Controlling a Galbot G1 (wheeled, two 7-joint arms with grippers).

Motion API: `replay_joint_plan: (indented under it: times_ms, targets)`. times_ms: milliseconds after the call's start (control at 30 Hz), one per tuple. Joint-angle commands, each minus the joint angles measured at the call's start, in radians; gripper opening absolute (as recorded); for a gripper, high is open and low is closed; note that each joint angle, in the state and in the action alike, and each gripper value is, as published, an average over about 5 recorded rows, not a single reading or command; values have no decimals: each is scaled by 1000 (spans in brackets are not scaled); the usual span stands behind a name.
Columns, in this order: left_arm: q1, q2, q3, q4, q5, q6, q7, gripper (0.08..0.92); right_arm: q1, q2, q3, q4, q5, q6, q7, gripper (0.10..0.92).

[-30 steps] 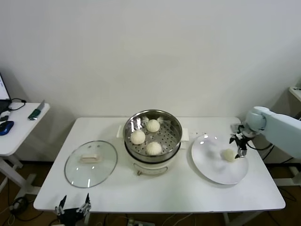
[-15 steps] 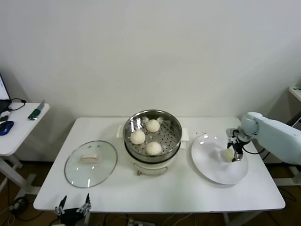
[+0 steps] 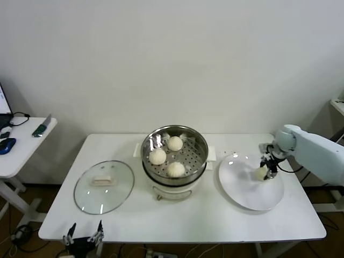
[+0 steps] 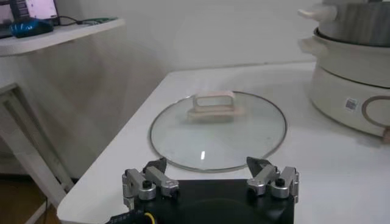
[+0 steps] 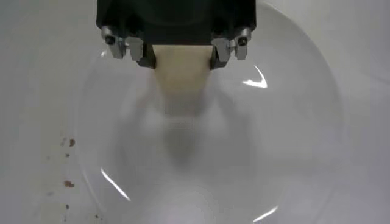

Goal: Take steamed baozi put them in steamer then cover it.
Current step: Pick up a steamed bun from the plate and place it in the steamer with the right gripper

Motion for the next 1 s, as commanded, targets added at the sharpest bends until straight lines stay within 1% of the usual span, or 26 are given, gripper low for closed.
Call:
replay_joint_plan:
  times_ms: [33,133,233,400,500,667,1000]
  targets:
    - [-4,-1,5,1,1,3,1,823,311,-41,-238,202,78,-1,0,611]
    - [-6,1,8,1,5,6,2,823,539,-28,-406,337,169,-12,4,611]
    - [-7,2,7,-5,7,9,4,823,687,5,-485,428,268,-42,15,611]
    - [-4,4,4,-12,6,12,6,823,820,71,-503,567,450,-136,68,611]
    - [-2,5,3,-14,5,12,5,823,842,114,-479,625,512,-178,104,611]
    - [2,4,4,-20,5,13,6,823,777,193,-400,646,582,-244,169,611]
    - [5,5,1,-26,6,16,6,823,565,317,-333,582,568,-325,249,611]
